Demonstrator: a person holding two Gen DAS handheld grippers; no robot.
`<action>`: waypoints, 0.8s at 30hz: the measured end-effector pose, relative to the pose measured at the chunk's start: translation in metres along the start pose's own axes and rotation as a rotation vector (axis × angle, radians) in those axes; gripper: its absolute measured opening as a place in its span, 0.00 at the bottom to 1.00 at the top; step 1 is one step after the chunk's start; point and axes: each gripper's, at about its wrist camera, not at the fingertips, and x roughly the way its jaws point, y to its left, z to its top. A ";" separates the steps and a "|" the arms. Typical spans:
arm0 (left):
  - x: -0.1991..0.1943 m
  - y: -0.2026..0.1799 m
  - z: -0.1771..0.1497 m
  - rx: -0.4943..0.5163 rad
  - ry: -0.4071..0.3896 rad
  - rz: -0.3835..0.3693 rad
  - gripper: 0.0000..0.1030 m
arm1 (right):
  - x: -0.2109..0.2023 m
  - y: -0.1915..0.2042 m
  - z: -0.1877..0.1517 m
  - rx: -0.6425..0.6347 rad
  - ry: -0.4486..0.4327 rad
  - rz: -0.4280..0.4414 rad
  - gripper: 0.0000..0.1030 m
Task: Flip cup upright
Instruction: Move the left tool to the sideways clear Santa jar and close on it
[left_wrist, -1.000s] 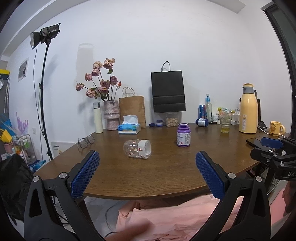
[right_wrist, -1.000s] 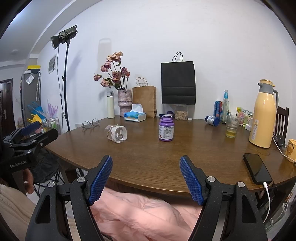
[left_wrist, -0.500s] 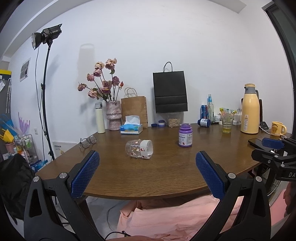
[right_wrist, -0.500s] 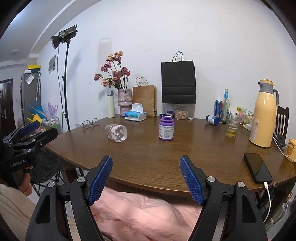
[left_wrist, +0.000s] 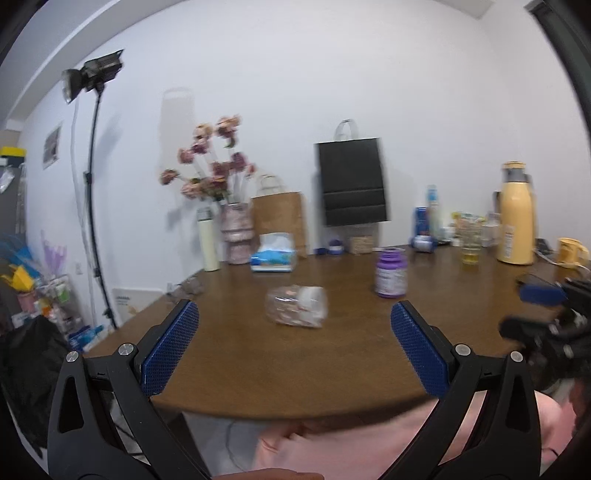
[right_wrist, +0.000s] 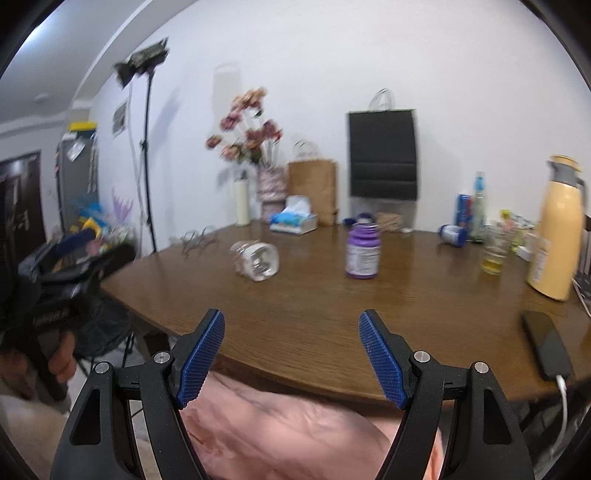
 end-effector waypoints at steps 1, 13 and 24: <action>0.017 0.011 0.005 -0.025 0.023 0.021 1.00 | 0.011 0.003 0.005 -0.011 0.007 0.019 0.78; 0.150 0.065 0.023 -0.027 0.180 0.055 1.00 | 0.169 0.006 0.062 -0.027 0.157 0.170 0.78; 0.240 0.069 0.020 -0.005 0.375 -0.130 1.00 | 0.275 0.014 0.070 -0.083 0.351 0.186 0.78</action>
